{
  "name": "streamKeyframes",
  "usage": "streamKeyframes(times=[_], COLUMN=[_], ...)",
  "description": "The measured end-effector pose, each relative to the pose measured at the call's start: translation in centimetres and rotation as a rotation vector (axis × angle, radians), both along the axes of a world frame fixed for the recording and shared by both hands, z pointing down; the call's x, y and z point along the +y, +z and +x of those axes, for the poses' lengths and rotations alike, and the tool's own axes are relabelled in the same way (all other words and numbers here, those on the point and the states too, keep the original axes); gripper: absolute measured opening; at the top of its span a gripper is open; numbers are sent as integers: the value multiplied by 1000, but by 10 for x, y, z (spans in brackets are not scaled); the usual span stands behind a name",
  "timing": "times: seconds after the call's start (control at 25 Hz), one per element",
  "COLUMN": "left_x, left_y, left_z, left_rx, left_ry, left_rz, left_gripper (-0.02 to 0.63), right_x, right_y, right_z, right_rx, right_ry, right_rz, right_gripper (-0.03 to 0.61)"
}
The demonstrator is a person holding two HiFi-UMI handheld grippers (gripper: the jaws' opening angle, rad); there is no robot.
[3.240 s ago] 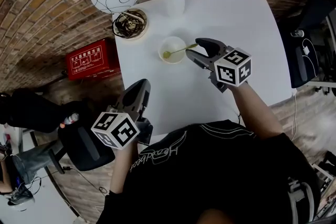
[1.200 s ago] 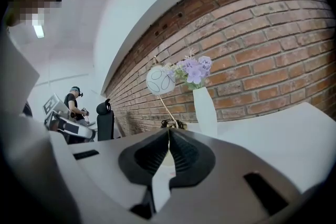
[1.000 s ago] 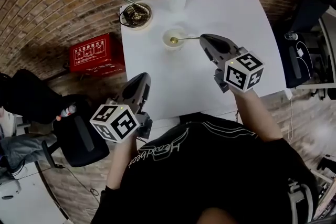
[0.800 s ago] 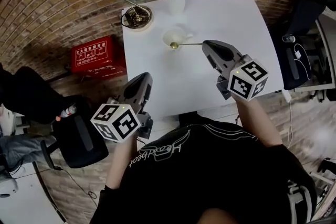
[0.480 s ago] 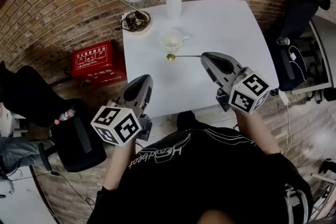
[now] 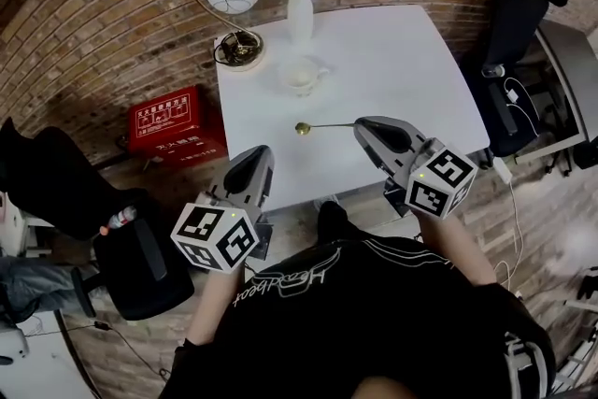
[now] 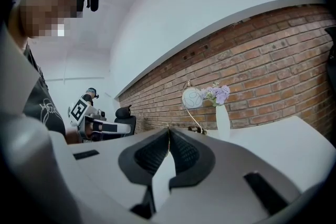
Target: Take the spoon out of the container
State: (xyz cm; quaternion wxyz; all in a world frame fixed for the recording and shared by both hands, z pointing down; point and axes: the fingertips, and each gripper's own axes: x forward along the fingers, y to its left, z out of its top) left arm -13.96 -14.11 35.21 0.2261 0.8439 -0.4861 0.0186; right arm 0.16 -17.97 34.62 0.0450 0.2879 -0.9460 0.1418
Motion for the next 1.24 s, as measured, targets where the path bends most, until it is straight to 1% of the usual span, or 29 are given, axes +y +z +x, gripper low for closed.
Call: streamKeyframes(times=[0.08, 0.2, 0.4, 0.64, 1.24], left_x=[5, 9, 11, 10, -9], left_y=[-2, -4, -7, -8, -4], left_z=[-1, -2, -3, -2, 4], left_rx=[8, 14, 19, 20, 23], left_ry=[-2, 9, 11, 13, 15], left_rz=[9, 13, 19, 17, 4], left_gripper=[5, 6, 6, 5, 5], right_x=[6, 13, 15, 13, -7], right_y=[1, 1, 1, 2, 2], right_z=[0, -2, -5, -3, 1], right_rx=[-2, -31, -22, -40, -38], right_ry=[1, -2, -7, -3, 1], right_rz=[-3, -17, -28, -33, -39], right_gripper=[0, 0, 0, 0, 0])
